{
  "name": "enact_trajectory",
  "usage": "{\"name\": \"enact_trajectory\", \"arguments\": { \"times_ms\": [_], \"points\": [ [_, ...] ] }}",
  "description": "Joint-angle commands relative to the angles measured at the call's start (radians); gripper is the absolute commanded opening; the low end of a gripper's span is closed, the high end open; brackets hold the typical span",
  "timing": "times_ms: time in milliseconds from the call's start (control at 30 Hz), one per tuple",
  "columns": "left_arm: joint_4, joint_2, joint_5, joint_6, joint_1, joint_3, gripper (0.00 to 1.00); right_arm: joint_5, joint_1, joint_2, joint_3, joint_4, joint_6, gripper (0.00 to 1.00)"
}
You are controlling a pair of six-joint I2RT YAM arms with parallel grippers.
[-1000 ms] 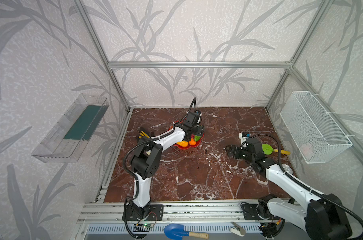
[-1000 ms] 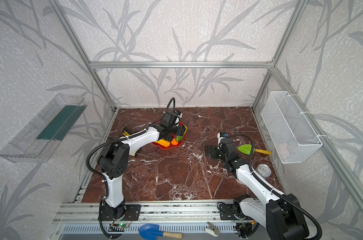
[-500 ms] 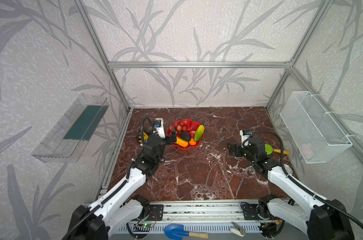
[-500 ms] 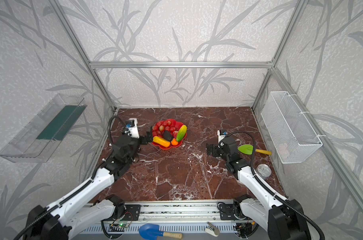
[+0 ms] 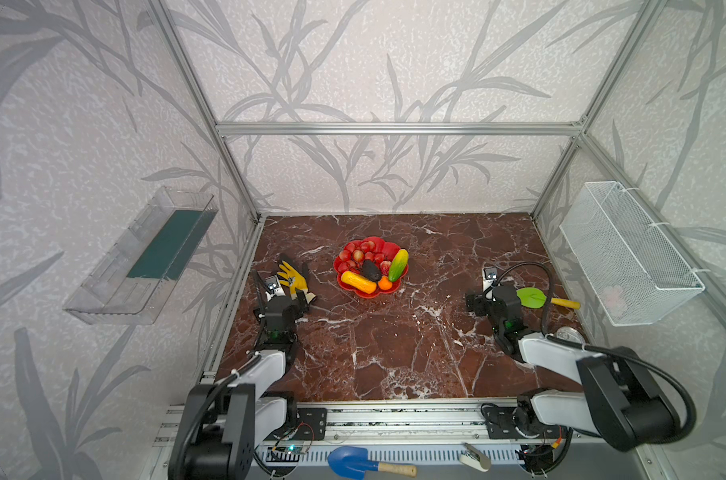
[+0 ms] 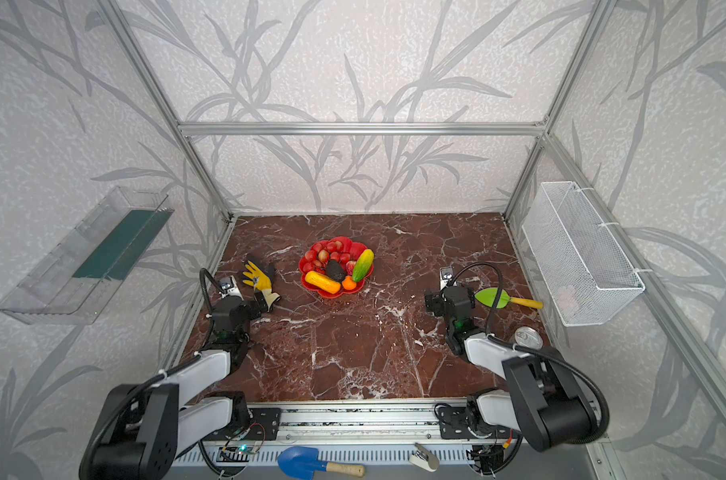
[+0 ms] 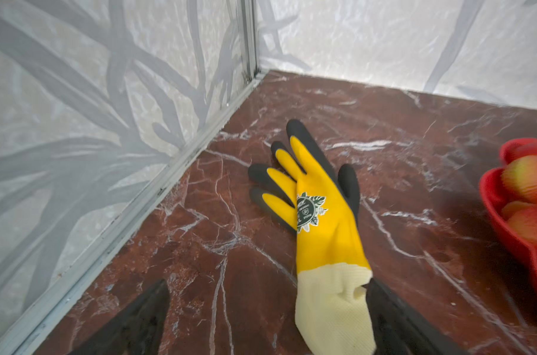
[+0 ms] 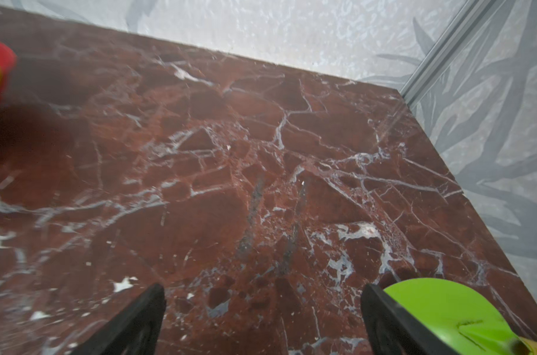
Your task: Place and organize the fake fruits in the fruit bowl
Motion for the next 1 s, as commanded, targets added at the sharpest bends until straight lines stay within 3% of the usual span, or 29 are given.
{"name": "enact_trajectory", "arguments": {
  "times_ms": [0, 100, 133, 200, 300, 367, 567, 800, 967],
  "points": [
    [0.164, 0.102, 0.118, -0.021, 0.041, 0.073, 0.99, 0.017, -0.025, 0.114, 0.033, 0.279, -0.073, 0.99],
    [0.341, 0.234, 0.142, 0.008, 0.056, 0.063, 0.99, -0.085, -0.087, 0.150, 0.030, 0.288, -0.017, 0.99],
    [0.444, 0.286, 0.214, 0.044, 0.056, 0.043, 0.99, -0.118, -0.102, 0.151, 0.022, 0.276, -0.006, 0.99],
    [0.577, 0.390, 0.219, 0.053, 0.055, 0.036, 0.99, -0.153, -0.108, 0.222, -0.001, 0.430, -0.033, 0.99],
    [0.288, 0.300, 0.187, 0.038, 0.049, 0.108, 0.99, -0.186, -0.105, 0.174, 0.026, 0.301, -0.038, 0.99],
    [0.427, 0.356, 0.166, 0.065, 0.033, 0.089, 0.99, -0.200, -0.113, 0.202, 0.024, 0.349, -0.035, 0.99],
    [0.553, 0.370, 0.114, 0.051, 0.032, 0.029, 0.99, -0.198, -0.112, 0.201, 0.022, 0.348, -0.037, 0.99],
    [0.377, 0.346, 0.061, 0.066, 0.002, 0.102, 0.99, -0.193, -0.109, 0.205, 0.018, 0.366, -0.041, 0.99],
    [0.387, 0.349, 0.055, 0.070, -0.003, 0.100, 0.99, -0.176, -0.105, 0.205, 0.015, 0.372, -0.042, 0.99]
  ]
}}
